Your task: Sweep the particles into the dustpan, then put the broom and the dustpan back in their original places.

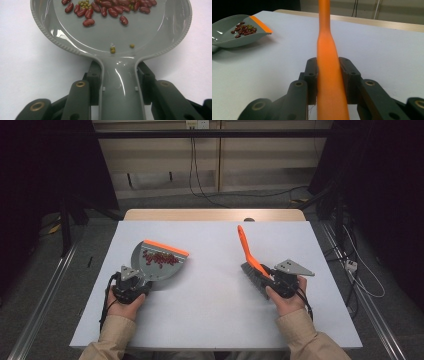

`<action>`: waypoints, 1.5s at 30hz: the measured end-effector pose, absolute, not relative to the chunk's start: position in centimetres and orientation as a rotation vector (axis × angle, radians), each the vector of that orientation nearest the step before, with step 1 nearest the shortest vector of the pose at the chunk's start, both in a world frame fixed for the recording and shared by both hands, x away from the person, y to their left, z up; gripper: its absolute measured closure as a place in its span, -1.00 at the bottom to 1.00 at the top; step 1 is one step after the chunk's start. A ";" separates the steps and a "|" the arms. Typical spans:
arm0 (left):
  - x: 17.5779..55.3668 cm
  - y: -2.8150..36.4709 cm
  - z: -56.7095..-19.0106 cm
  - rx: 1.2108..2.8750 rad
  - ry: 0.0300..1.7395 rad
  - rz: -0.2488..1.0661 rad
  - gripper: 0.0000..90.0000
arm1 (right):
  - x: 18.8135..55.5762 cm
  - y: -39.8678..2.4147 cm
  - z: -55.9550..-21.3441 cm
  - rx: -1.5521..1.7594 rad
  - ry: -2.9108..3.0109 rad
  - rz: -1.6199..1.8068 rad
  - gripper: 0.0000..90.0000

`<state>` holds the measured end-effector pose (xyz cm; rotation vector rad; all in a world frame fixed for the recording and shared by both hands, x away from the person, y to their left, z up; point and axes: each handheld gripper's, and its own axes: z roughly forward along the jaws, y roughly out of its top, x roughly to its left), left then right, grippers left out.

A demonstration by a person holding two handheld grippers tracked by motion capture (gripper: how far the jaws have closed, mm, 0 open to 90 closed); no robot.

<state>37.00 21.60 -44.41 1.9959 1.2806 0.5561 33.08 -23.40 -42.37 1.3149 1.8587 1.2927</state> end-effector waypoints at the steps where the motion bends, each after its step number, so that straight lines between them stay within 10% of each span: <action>1: 37.1 21.7 -44.4 1.995 1.291 0.555 0.42 | 33.1 -23.5 -42.4 1.316 1.860 1.294 0.57; 45: 34.7 20.6 -44.6 1.965 1.241 0.412 0.03 | 33.2 -26.0 -44.2 1.442 1.786 1.297 0.55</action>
